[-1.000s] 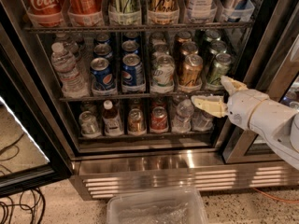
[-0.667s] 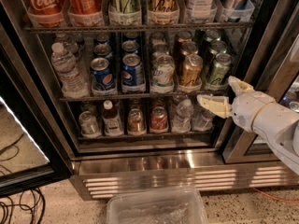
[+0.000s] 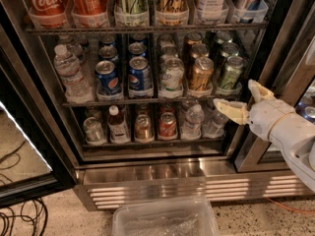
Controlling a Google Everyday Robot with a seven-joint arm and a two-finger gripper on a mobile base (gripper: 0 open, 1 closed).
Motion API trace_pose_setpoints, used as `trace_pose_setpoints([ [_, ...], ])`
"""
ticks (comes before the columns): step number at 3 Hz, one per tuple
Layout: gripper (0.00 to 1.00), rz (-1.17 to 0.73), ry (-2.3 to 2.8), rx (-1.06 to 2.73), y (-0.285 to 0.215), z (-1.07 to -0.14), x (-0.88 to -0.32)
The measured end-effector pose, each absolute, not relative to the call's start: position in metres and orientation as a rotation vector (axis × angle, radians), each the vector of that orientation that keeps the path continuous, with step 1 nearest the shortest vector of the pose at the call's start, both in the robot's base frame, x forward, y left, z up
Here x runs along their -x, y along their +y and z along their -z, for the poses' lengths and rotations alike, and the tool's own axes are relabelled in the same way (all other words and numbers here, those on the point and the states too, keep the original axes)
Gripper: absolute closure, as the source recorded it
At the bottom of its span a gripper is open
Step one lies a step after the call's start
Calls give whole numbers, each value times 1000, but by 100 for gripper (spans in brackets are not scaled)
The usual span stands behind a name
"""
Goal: Pick green can from middle shelf of fridge
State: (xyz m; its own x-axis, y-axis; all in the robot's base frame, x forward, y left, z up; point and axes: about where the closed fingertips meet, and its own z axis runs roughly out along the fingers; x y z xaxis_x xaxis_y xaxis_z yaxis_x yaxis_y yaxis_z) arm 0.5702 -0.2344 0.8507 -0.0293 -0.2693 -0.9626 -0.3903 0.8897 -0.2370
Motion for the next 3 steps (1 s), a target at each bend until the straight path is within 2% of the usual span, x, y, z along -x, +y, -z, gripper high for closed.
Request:
trace_pose_setpoints([
  [3,26,-73,1561,510,-236,-855,-600],
])
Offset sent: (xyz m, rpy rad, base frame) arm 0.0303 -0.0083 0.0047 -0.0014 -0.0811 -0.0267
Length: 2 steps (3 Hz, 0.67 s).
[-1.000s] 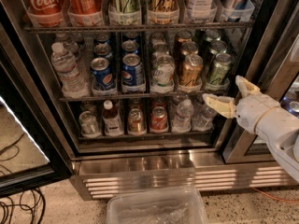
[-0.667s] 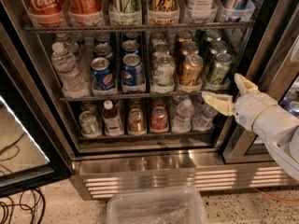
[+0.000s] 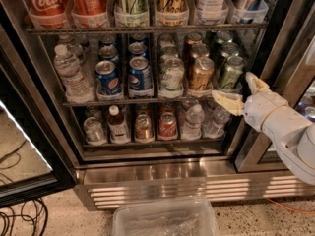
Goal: Pick green can from middle shelf of fridge
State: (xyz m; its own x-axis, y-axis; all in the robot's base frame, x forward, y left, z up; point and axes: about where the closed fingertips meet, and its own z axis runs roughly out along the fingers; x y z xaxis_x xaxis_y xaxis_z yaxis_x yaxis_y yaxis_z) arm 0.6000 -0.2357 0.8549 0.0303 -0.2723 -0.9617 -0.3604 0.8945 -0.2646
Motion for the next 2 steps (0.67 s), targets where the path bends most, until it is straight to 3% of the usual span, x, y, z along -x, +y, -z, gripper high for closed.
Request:
trace_pose_setpoints([
  [2,25,-30,1564,522,-231,-862,-617],
])
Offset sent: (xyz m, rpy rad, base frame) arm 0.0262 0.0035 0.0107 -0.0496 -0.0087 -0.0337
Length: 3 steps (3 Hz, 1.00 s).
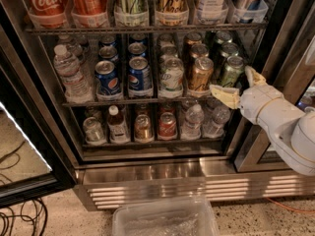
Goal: Pick green can from middle shelf of fridge
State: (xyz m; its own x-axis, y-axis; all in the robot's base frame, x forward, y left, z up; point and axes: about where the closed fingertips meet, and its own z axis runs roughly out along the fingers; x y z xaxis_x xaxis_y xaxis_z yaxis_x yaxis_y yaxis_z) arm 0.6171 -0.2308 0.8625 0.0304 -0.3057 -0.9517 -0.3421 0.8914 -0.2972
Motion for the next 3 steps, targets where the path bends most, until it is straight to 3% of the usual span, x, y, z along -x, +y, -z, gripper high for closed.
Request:
trace_pose_setpoints([
  [3,26,-20,1578,479,-233,-854,-632],
])
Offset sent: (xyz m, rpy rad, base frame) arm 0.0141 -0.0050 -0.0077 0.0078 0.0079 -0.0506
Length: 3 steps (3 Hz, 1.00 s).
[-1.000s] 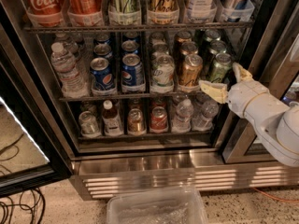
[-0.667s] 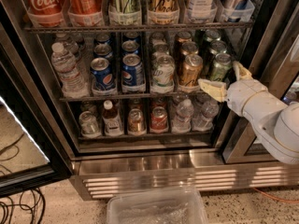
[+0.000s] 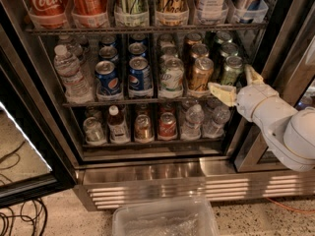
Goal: Pick green can from middle shelf of fridge
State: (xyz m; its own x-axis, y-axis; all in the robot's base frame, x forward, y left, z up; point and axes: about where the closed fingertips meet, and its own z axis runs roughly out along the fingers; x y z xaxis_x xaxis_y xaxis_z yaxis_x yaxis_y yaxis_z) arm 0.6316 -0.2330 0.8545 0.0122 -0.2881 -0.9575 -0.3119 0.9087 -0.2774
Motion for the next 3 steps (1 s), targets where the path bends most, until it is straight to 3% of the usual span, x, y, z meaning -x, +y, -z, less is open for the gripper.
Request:
trace_pose_setpoints([
  [3,29,-22,1583,432,-245,-849,-642],
])
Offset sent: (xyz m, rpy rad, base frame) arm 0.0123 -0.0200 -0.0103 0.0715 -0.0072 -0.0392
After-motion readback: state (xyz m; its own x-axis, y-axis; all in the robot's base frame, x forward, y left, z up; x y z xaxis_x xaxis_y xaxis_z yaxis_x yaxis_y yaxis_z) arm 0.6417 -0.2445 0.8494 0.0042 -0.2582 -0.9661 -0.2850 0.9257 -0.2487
